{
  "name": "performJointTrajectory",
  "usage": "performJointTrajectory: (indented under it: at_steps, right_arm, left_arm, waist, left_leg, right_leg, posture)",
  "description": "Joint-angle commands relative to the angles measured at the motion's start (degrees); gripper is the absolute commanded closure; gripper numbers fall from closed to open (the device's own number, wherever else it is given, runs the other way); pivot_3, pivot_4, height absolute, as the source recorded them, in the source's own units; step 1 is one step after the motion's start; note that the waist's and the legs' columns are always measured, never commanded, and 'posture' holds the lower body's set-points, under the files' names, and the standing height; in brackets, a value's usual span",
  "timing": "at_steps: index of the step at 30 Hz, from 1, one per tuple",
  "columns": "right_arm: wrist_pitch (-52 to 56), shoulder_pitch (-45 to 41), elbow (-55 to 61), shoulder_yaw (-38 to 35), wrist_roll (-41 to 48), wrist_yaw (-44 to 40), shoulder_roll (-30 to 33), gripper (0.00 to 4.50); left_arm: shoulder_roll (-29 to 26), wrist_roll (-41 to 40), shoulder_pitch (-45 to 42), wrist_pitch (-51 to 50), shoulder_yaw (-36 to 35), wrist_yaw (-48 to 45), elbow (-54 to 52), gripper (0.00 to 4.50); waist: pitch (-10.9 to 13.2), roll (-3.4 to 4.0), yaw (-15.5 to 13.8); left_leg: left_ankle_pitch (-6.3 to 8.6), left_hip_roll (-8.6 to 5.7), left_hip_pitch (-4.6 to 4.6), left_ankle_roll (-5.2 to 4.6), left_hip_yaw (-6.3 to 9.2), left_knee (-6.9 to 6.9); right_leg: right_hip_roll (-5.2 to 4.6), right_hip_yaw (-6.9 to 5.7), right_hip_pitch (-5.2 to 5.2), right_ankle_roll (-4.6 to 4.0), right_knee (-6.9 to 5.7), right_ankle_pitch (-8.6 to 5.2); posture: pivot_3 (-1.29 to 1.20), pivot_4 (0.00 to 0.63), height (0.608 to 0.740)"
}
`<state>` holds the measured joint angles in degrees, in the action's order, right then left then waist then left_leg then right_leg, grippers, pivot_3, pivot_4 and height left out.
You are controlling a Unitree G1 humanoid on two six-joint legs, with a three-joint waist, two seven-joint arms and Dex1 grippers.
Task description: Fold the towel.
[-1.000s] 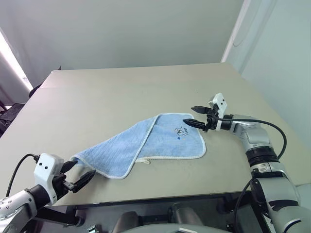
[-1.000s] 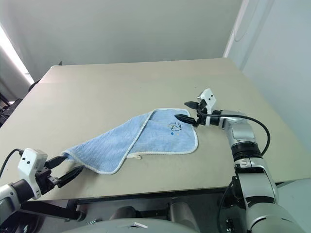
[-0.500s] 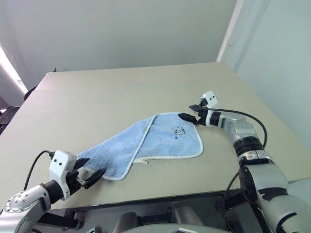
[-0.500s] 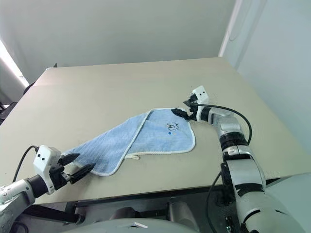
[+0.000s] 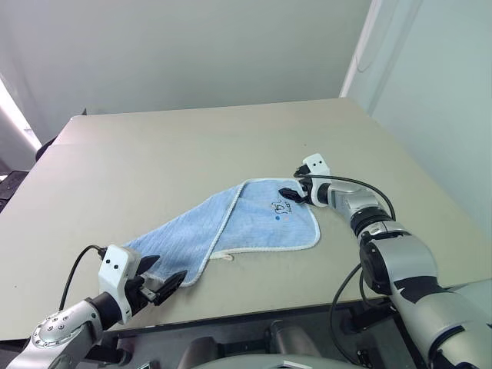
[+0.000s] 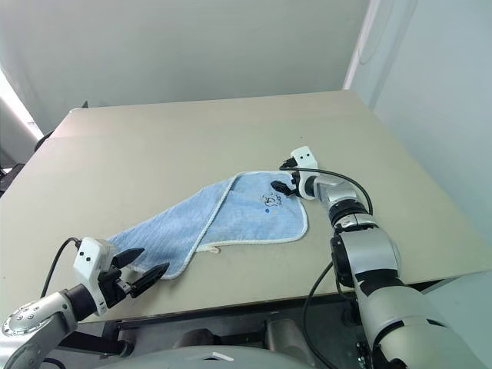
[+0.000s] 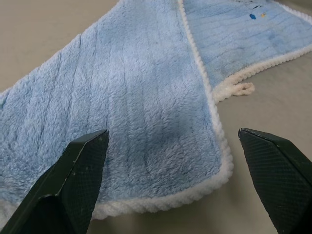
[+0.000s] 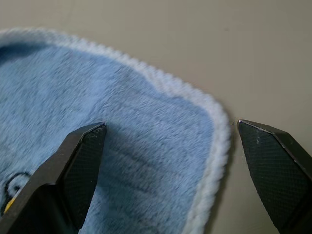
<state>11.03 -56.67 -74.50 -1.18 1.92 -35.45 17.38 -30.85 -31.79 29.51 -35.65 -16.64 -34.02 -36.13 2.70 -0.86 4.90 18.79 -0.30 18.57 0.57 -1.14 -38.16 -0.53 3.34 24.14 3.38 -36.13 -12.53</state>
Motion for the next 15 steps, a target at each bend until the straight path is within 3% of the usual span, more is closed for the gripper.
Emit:
performJointTrajectory:
  at_steps: [1,5,15]
  right_arm:
    - [0.70,-2.22,-0.59,-1.41,-0.15,0.97,-0.40,0.00]
    - [-0.33,-2.17,-0.70,-0.06,-2.38,2.28,-0.84,0.85]
    - [-2.30,-2.21,-0.44,0.35,-4.85,3.95,-1.92,4.48]
  left_arm:
    - [0.14,-0.46,-0.22,0.60,-0.70,0.81,-2.29,0.02]
    - [-0.33,-0.28,-0.48,0.43,-0.32,1.16,-2.52,0.00]
    - [-1.93,-1.23,-2.05,-0.29,-0.72,1.12,-2.82,0.00]
  waist:
    - [0.00,0.00,0.42]
    - [0.00,0.00,0.89]
    - [0.00,0.00,1.25]
  left_leg:
    - [0.00,0.00,0.00,0.00,0.00,0.00]
    - [0.00,0.00,-0.03,0.00,0.01,0.00]
    - [0.00,0.00,-0.17,0.00,0.02,0.00]
  right_leg:
    - [0.00,0.00,0.00,0.01,0.00,0.00]
    - [-0.01,0.00,-0.05,0.04,0.01,-0.02]
    - [0.00,0.00,-0.18,0.06,0.02,-0.02]
  posture:
    - [0.00,0.000,0.740]
    - [0.00,0.000,0.740]
    - [0.00,0.000,0.740]
